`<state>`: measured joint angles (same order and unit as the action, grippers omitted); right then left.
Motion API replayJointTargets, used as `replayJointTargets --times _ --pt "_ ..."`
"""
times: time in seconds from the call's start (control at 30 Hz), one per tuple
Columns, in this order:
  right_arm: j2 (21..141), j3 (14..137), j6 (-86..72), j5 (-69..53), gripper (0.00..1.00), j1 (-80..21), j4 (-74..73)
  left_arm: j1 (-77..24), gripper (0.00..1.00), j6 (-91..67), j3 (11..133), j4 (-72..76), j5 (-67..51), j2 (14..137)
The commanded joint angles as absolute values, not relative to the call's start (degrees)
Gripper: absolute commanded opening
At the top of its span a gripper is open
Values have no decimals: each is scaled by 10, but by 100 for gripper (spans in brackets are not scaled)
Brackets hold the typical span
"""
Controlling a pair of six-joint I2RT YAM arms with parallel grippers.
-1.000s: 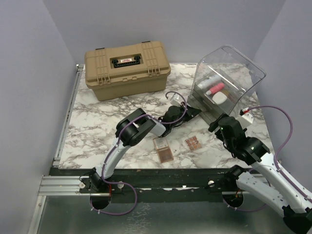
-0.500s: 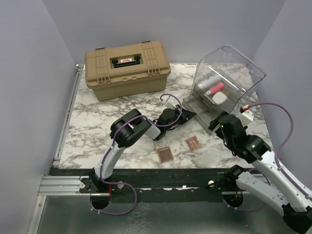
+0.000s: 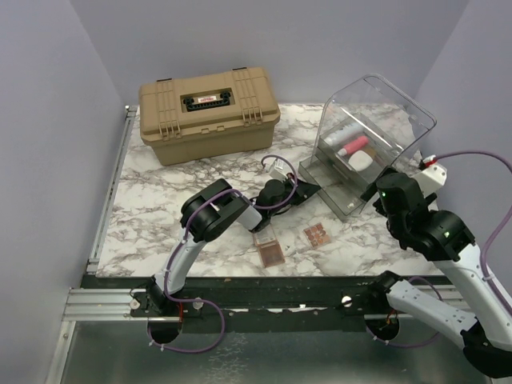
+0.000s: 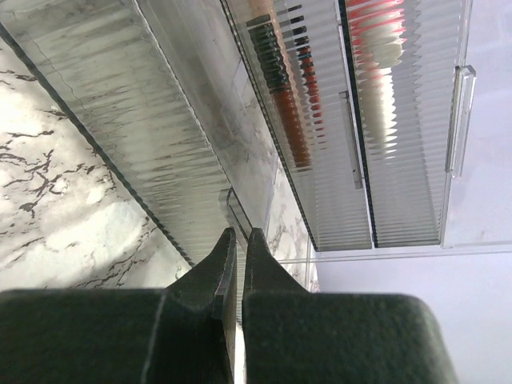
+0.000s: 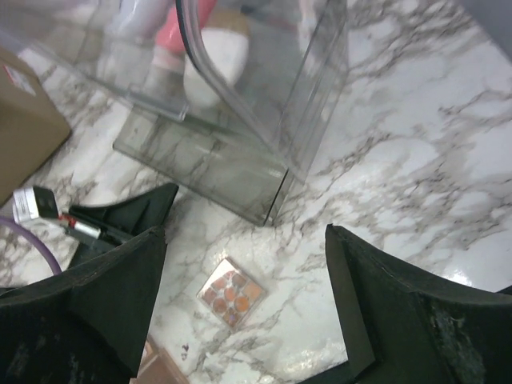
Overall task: Organize the makeup
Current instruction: Open the drawer in the storage box.
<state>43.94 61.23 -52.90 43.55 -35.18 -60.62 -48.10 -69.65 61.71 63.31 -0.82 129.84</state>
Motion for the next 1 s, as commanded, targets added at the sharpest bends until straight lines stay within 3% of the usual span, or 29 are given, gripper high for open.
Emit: replayJointTargets --times 0.0,0.47,0.97 --pt "476 675 -483 550 87 -352 -670 -474 0 -676 596 648 1 1284" --pt "551 597 -323 555 76 -314 -446 -473 0 -680 582 658 1 1281" --pt "555 525 -166 531 36 -255 -259 -472 0 -680 571 659 -26 1275"
